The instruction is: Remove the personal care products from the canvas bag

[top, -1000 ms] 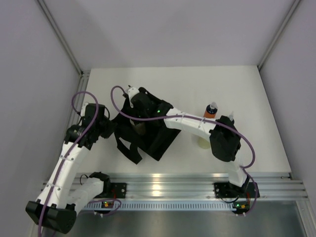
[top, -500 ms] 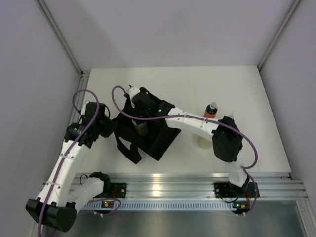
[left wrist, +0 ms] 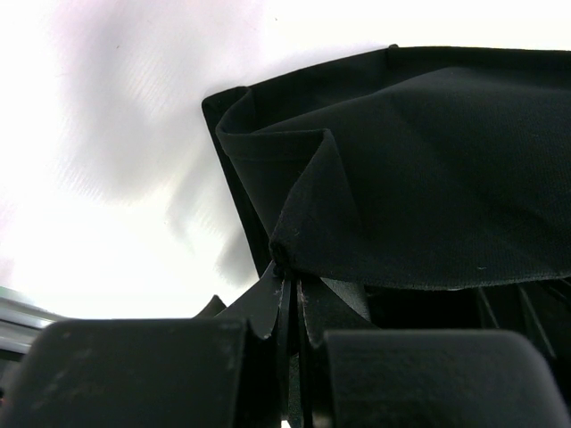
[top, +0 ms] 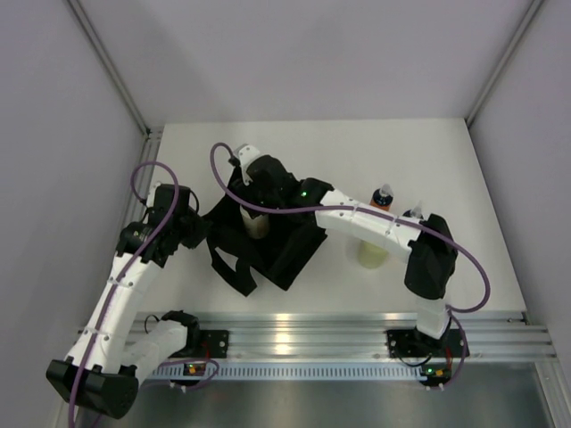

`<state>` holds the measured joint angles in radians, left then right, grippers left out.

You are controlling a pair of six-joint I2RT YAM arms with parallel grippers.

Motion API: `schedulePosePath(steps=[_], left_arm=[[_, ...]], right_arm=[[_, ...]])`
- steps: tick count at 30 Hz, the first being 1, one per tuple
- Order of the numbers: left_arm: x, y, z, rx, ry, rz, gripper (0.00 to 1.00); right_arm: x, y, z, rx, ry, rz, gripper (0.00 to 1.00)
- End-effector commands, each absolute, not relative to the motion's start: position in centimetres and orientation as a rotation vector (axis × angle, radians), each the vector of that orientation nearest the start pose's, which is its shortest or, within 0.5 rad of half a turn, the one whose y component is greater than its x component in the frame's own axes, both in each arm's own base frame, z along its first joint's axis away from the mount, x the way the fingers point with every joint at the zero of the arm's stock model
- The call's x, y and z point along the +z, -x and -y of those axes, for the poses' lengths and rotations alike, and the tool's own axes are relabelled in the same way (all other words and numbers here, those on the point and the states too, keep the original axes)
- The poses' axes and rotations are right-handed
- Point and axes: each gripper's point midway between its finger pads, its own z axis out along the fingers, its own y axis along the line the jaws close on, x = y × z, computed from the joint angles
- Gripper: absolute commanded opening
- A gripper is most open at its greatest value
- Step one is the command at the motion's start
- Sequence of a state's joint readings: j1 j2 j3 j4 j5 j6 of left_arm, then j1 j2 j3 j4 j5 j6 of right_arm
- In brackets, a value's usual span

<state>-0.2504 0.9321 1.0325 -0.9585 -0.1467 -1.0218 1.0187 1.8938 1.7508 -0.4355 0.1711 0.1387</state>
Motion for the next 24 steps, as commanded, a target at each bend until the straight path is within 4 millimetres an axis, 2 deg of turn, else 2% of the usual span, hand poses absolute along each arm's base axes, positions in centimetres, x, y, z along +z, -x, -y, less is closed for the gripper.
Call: schedulePosePath(steps=[1, 5, 17, 23, 24], left_arm=[[19.9, -22.7, 6.7, -0.349, 0.982, -2.301, 0.0], [19.9, -22.7, 6.7, -0.349, 0.982, -2.301, 0.0], [20.2, -22.9, 6.5, -0.337, 0.965, -2.297, 0.0], [20.0, -23.0, 6.6, -0.329, 0.957, -2.309, 0.0], [20.0, -23.0, 6.6, -0.328, 0.958, -2.311, 0.0]], right_arm=[[33.8, -30.8, -44.5, 0.626, 0.699, -1.766, 0.0], [35.3, -30.3, -44.1, 0.641, 0.694, -1.738, 0.0], [41.7, -28.1, -41.9, 0.669, 0.741, -1.599, 0.0], [45.4, -26.5, -40.9, 0.706, 0.761, -1.539, 0.0], [46.8, -26.1, -40.5, 0.723, 0.754, -1.513, 0.0]])
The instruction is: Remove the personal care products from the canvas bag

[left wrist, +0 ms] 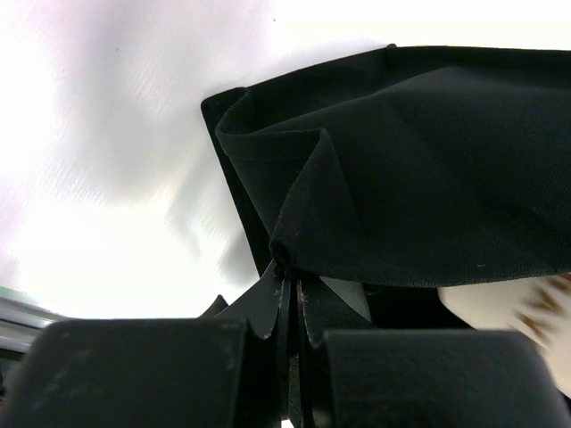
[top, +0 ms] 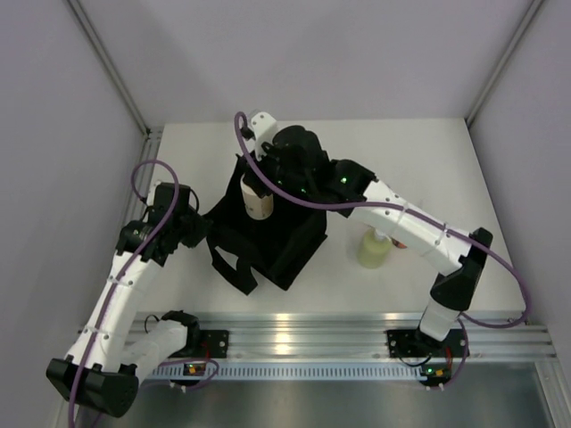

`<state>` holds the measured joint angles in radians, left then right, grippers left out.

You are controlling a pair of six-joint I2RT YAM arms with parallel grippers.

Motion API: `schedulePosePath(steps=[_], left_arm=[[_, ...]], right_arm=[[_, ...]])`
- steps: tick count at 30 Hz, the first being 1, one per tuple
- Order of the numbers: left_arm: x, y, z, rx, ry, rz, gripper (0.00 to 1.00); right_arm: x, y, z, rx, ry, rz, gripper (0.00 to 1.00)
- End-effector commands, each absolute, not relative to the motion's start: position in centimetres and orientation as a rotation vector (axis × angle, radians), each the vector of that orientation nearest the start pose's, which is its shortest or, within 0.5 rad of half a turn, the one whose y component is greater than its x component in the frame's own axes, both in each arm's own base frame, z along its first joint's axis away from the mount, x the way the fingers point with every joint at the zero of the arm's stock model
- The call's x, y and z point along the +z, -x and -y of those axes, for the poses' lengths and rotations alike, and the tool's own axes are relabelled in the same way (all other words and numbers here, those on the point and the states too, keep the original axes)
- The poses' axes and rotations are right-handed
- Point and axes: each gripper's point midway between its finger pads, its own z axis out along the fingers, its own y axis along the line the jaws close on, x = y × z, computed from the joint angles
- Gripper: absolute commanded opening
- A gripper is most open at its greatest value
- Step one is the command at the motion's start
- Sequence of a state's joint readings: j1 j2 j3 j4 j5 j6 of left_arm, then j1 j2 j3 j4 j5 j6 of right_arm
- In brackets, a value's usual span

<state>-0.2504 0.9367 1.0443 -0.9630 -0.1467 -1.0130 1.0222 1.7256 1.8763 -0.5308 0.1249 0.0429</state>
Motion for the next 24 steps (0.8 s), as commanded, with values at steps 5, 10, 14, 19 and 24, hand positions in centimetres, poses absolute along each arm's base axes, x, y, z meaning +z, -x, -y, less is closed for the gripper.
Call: schedulePosePath(steps=[5, 10, 14, 19, 24], left_arm=[[20.1, -23.1, 6.6, -0.326, 0.956, -2.309, 0.0], [20.0, -23.2, 6.6, -0.323, 0.957, -2.313, 0.0], [20.2, -23.4, 6.7, -0.326, 0.956, -2.313, 0.0], [20.1, -23.4, 6.7, -0.325, 0.957, -2.314, 0.0], [20.2, -23.3, 6.6, -0.326, 0.956, -2.313, 0.0]], right_arm=[[49.4, -25.2, -39.3, 0.745, 0.745, -1.474, 0.0], [51.4, -24.4, -38.5, 0.764, 0.737, -1.43, 0.0], [53.5, -23.8, -37.6, 0.779, 0.713, -1.387, 0.0], [55.3, -23.6, -36.5, 0.777, 0.676, -1.356, 0.0], [56.1, -23.8, -35.4, 0.742, 0.654, -1.345, 0.0]])
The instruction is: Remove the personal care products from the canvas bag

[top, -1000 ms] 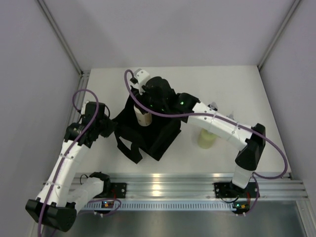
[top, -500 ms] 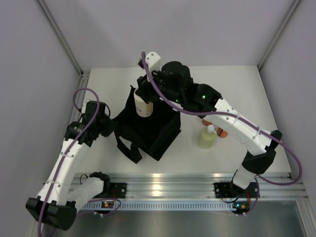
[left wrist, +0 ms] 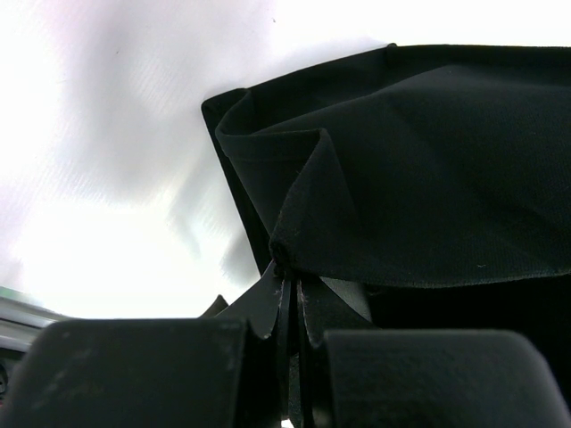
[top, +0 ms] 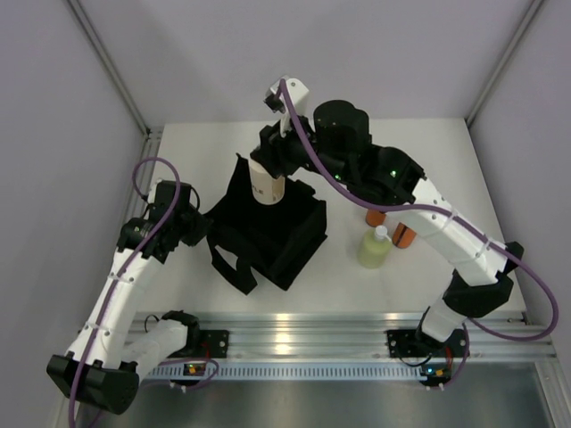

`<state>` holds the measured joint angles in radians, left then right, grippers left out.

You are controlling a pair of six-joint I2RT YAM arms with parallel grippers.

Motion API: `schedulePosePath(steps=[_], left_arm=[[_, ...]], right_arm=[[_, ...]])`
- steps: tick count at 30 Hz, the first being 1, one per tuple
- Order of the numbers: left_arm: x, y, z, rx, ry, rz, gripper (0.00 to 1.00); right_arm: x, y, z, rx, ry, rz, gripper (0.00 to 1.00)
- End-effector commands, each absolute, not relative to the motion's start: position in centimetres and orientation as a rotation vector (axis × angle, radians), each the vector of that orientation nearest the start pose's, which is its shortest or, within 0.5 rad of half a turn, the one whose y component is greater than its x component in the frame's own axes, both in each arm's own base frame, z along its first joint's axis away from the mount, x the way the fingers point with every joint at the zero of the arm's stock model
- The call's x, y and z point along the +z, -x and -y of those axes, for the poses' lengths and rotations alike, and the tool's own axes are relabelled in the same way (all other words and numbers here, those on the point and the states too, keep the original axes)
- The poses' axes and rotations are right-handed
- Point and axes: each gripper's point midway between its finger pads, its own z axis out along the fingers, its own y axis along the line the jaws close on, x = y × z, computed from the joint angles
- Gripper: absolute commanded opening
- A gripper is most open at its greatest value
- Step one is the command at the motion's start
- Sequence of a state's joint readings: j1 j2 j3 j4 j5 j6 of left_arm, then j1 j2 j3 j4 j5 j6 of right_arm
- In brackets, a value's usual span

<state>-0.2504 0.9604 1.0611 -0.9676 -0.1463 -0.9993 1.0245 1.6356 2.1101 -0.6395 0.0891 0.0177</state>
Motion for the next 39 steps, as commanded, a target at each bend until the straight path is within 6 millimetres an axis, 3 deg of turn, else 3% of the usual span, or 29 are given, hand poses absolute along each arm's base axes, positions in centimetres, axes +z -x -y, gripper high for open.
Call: schedulePosePath(steps=[1, 11, 20, 29, 36, 38, 39], left_arm=[[20.1, -23.3, 6.7, -0.326, 0.956, -2.315, 0.0], [20.2, -23.2, 6.7, -0.337, 0.961, -2.311, 0.0], [20.1, -23.0, 6.8, -0.344, 0.962, -2.311, 0.0], [20.2, -23.0, 6.9, -0.351, 0.958, -2.314, 0.0], [20.3, -23.0, 7.0, -0.357, 0.95, -2.314, 0.0], [20.3, -23.0, 6.9, -0.357, 0.95, -2.314, 0.0], [20.3, -22.9, 6.9, -0.357, 0.949, -2.315, 0.0]], right_arm=[[56.0, -24.0, -35.2, 0.717, 0.658, -1.343, 0.0], [57.1, -26.0, -31.4, 0.59, 0.565, -1.363, 0.0], [56.9, -28.8, -27.4, 0.524, 0.474, -1.402, 0.0], [54.5, -33.4, -22.8, 0.393, 0.375, -1.479, 0.0], [51.2, -37.1, -18.0, 0.268, 0.29, -1.57, 0.0], [48.8, -38.3, -16.6, 0.228, 0.273, -1.619, 0.0], [49.4, -38.4, -15.9, 0.221, 0.257, -1.604, 0.0]])
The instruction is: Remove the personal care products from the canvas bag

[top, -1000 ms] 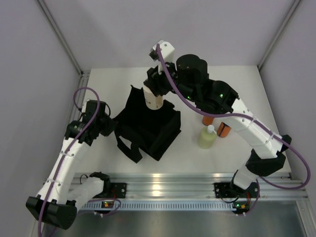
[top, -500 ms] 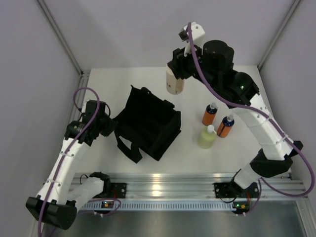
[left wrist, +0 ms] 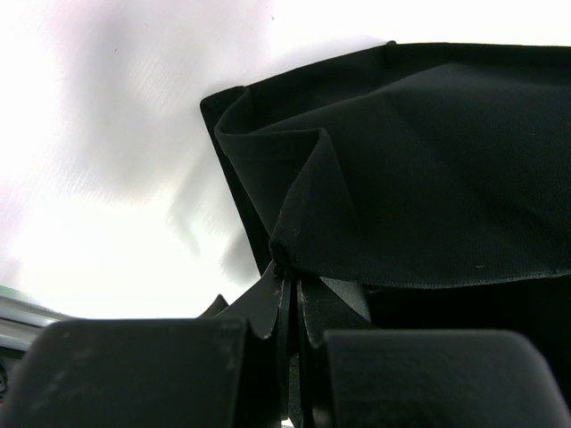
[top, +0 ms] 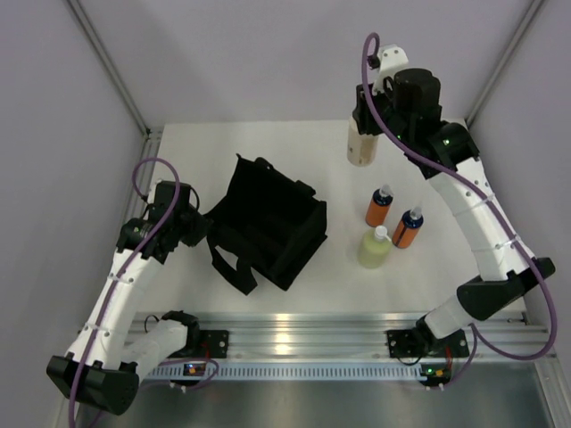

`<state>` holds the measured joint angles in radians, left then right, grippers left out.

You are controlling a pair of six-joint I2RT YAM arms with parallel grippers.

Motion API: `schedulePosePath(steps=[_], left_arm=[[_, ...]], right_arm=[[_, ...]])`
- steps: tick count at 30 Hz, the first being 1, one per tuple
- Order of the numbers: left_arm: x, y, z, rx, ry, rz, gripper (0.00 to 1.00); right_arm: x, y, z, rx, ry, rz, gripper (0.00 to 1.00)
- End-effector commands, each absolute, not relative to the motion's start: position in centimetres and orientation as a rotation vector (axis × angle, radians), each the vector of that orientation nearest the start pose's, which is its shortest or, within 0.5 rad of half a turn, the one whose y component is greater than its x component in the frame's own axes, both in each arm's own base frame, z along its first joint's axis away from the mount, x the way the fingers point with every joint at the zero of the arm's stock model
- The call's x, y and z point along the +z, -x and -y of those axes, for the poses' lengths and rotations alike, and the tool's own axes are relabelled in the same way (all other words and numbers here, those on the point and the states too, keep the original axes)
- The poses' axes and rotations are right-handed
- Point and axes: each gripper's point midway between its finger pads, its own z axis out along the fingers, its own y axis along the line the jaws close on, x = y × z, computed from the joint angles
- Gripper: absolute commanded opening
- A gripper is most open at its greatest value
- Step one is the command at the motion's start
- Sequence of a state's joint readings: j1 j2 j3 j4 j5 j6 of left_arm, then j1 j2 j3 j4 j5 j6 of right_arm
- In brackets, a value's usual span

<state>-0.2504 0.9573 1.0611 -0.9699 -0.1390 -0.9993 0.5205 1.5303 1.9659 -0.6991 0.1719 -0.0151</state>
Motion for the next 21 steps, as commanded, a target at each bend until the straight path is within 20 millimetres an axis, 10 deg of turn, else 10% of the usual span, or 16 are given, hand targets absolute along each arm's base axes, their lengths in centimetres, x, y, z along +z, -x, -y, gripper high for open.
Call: schedulePosePath(steps=[1, 21], left_arm=[[20.2, -22.9, 7.0, -0.358, 0.949, -2.319, 0.0], [20.0, -23.4, 7.3, -0.347, 0.909, -2.358, 0.0]], right_arm=[[47.8, -38.9, -15.4, 0.206, 0.255, -1.634, 0.0], [37.2, -42.3, -3.7, 0.143, -0.056, -1.744, 0.0]])
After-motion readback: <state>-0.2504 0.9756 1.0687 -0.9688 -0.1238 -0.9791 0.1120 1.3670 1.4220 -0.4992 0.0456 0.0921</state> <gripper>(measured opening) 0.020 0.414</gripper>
